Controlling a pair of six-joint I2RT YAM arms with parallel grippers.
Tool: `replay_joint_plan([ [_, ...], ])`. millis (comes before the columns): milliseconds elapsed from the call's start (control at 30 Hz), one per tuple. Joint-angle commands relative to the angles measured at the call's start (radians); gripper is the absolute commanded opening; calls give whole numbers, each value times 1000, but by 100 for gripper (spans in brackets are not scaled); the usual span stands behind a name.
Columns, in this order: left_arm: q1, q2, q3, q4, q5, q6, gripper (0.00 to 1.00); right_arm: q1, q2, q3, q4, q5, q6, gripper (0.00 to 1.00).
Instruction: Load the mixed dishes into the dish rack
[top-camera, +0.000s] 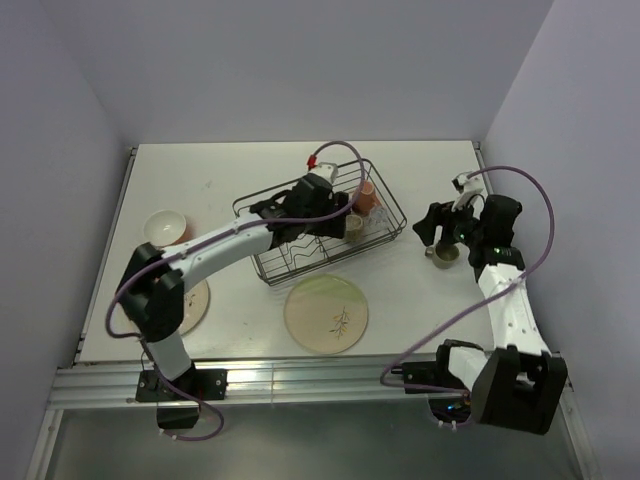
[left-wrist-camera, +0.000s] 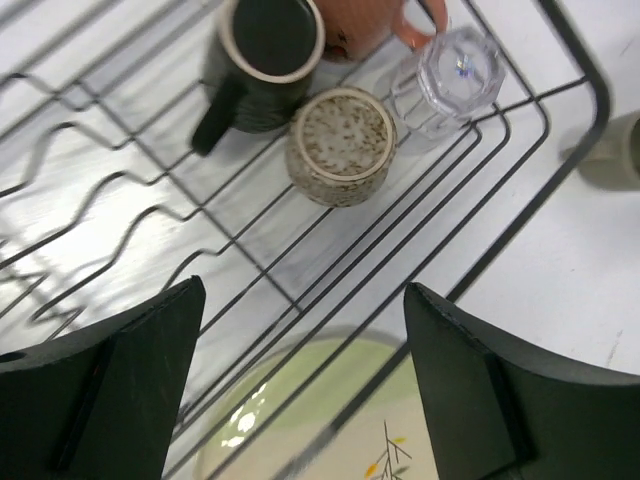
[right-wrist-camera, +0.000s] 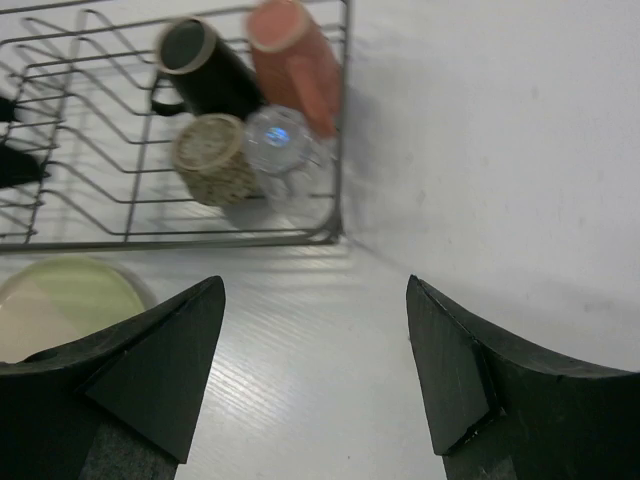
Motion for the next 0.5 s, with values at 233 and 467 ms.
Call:
replay_joint_plan([
  [233,115,-512,-309,262,-64,-91,99,-172,239,142,-231,196,24,70],
  [467,189,-710,-502,356,59,-116,96,-206,343,139,-225,297,-37,61],
])
